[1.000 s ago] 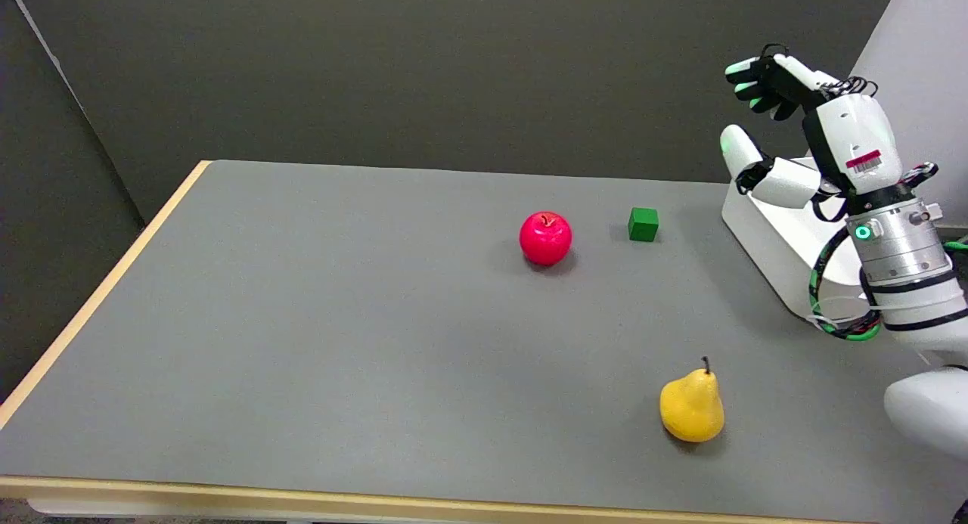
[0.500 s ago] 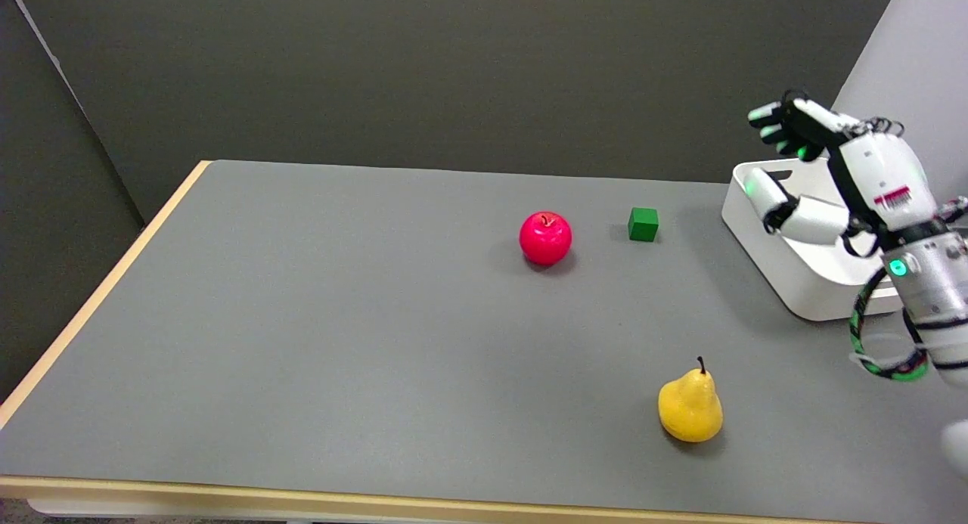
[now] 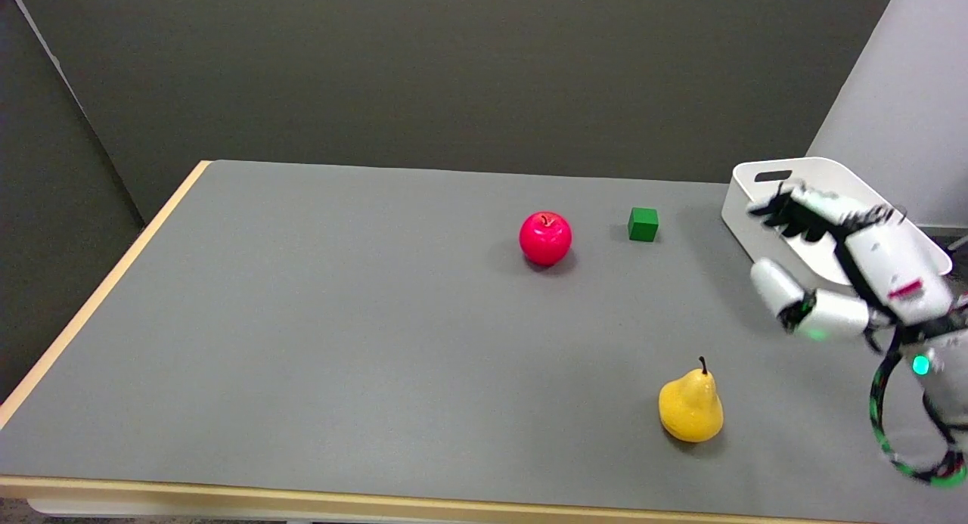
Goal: Pick up the yellow pear.
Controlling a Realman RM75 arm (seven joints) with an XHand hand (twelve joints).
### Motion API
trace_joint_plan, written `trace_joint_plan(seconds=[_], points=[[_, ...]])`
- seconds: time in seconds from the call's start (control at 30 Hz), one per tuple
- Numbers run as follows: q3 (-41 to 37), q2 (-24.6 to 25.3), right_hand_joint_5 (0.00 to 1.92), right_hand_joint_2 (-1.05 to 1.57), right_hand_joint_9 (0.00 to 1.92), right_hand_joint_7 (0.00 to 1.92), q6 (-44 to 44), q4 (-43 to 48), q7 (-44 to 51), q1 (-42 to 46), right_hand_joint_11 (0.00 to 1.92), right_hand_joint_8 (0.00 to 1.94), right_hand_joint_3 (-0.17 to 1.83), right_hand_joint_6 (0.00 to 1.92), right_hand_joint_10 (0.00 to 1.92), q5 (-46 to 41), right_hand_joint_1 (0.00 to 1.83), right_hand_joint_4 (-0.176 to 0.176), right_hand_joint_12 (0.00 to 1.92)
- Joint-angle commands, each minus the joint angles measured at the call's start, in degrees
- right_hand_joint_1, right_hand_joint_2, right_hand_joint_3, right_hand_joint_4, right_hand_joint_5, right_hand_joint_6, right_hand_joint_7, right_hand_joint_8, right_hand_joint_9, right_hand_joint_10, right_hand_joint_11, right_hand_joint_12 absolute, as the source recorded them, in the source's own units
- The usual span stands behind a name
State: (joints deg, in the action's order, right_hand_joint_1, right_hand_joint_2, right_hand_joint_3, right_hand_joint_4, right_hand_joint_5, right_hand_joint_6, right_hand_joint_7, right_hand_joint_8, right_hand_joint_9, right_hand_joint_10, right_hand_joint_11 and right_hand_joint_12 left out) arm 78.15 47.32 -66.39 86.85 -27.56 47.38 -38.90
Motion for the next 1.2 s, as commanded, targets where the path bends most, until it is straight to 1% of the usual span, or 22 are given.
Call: trace_joint_plan(seconds=[0.03, 0.1, 0.17, 0.27, 0.67, 0.93, 1.07, 1.2], points=[[22.0, 1.4, 0.41, 0.73, 0.65, 0.65, -16.4, -14.1, -0.1, -2.8, 0.48, 0.75, 1.06, 0.78, 1.12, 9.0, 0.16, 0.149, 1.7], [23.2, 2.6, 0.4, 0.72, 0.64, 0.65, -16.0, -15.5, 0.1, -3.9, 0.47, 0.74, 1.05, 0.77, 1.12, 10.1, 0.16, 0.152, 1.69], [23.8, 3.1, 0.4, 0.62, 0.61, 0.63, -15.4, -16.0, 0.4, -4.4, 0.53, 0.75, 0.93, 0.78, 1.17, 10.5, 0.21, 0.14, 1.69], [24.2, 3.1, 0.39, 0.64, 0.59, 0.63, -14.4, -16.5, 0.4, -4.4, 0.53, 0.75, 0.89, 0.78, 1.2, 10.5, 0.23, 0.127, 1.69], [23.7, 2.6, 0.38, 0.64, 0.57, 0.62, -13.9, -16.7, -0.1, -4.9, 0.51, 0.73, 0.88, 0.75, 1.2, 9.3, 0.24, 0.11, 1.69], [24.4, 3.0, 0.38, 0.64, 0.57, 0.61, -10.6, -18.4, -0.5, -7.2, 0.51, 0.72, 0.88, 0.74, 1.19, 9.7, 0.24, 0.108, 1.69], [24.6, 2.9, 0.38, 0.65, 0.57, 0.61, -10.7, -19.5, -2.9, -8.8, 0.51, 0.72, 0.87, 0.74, 1.19, 9.9, 0.23, 0.109, 1.68], [24.6, 2.5, 0.38, 0.65, 0.56, 0.61, -11.0, -19.6, -3.2, -9.5, 0.51, 0.72, 0.85, 0.74, 1.19, 10.2, 0.23, 0.108, 1.67]])
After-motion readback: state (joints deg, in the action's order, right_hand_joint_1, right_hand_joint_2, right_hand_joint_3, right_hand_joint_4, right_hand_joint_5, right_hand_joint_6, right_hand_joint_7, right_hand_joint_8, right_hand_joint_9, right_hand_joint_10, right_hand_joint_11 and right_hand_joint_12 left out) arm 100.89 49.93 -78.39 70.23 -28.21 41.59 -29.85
